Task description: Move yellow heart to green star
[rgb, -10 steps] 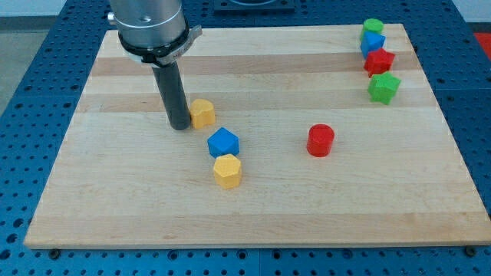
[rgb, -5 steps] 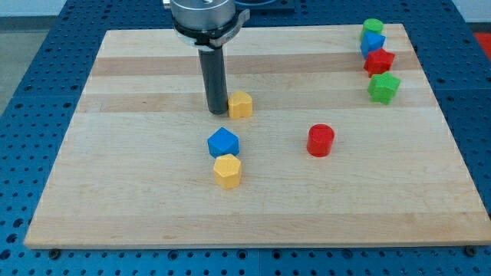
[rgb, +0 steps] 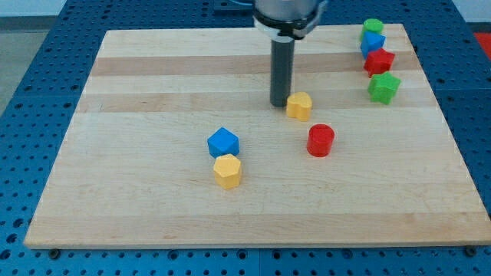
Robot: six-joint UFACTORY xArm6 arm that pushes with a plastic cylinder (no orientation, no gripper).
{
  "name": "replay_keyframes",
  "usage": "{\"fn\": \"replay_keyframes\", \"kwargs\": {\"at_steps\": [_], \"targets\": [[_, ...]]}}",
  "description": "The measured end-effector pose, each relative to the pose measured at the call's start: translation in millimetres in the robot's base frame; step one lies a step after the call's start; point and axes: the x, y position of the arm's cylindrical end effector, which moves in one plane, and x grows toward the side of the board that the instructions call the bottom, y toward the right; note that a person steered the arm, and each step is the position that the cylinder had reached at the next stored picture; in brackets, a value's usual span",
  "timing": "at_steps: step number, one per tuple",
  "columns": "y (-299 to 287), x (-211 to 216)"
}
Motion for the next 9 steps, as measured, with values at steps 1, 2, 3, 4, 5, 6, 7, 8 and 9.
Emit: {"fn": "replay_keyframes", "kwargs": {"at_steps": [1, 2, 3, 4, 5, 6, 7, 8, 9], "targets": [[22.0, 10.9], [25.5, 28.8], [25.5, 50.2], [32.9, 58.7], [47.8, 58.7], [66.6, 58.7], [87.7, 58.8], [103.5, 58.8], [98.4, 58.8]]}}
